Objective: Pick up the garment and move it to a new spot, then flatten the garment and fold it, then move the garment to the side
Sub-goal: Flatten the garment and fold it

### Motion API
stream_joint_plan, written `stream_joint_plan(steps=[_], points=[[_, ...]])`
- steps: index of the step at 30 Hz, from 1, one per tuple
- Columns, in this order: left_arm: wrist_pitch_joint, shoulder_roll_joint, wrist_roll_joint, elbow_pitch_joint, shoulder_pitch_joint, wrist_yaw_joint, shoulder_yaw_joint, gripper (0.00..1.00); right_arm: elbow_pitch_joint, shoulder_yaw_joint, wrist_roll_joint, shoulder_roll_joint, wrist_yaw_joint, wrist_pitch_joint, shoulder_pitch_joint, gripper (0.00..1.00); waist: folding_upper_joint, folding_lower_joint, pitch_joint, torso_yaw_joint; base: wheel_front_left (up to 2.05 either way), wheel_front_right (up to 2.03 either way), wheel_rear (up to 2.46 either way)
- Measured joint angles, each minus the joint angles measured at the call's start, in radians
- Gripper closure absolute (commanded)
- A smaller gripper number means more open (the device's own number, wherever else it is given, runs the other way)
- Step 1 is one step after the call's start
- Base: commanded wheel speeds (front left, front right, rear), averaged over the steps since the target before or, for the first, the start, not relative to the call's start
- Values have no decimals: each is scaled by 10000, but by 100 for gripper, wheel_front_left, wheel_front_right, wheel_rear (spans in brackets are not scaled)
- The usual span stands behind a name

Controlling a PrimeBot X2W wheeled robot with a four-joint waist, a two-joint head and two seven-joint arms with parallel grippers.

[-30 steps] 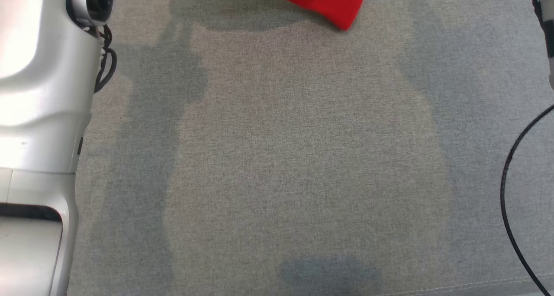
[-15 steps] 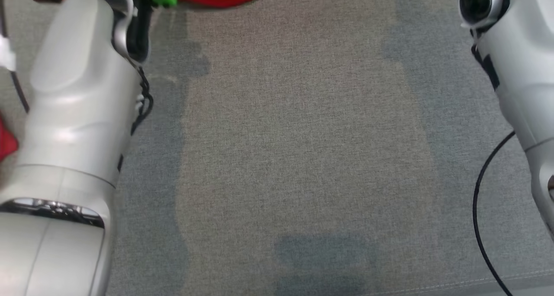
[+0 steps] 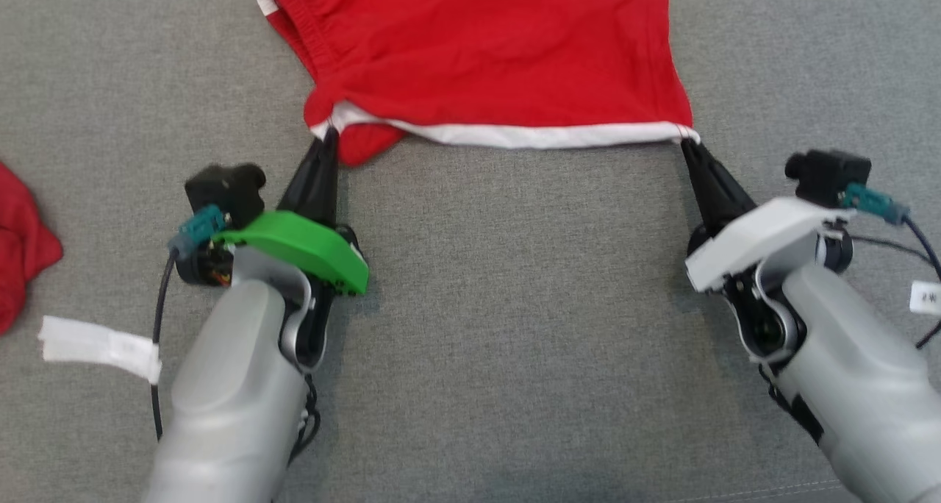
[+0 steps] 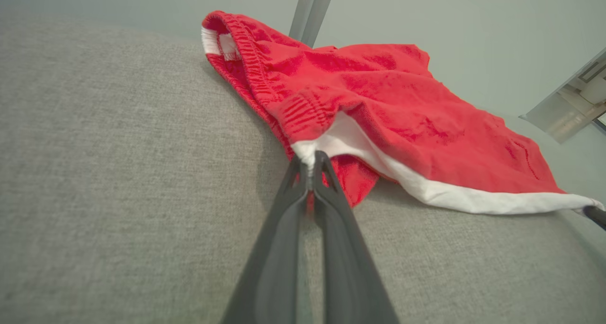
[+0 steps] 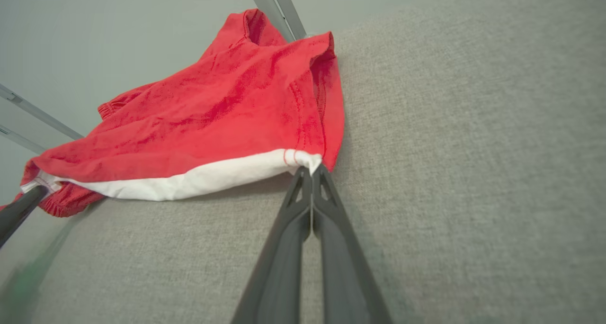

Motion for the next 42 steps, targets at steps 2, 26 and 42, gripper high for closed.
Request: stream_joint_plan(steps=[2, 26, 42], points=[[-2, -13, 19, -407, 752, 0, 23, 100, -591, -174, 4, -173, -2, -2, 931, 100, 0, 0, -199, -5, 0, 0, 0], [2982, 1569, 59, -8422, 8713, 2790, -171, 100, -5904, -3586, -1728, -366, 8, 3243, 9011, 100, 0, -2, -2714, -200, 0, 0, 0], [3693, 1651, 155, -9553, 8084, 3177, -291, 100, -7676, -5637, -3942, 780, 8, 3875, 7554, 100, 0, -1, -2576, -35, 0, 0, 0]])
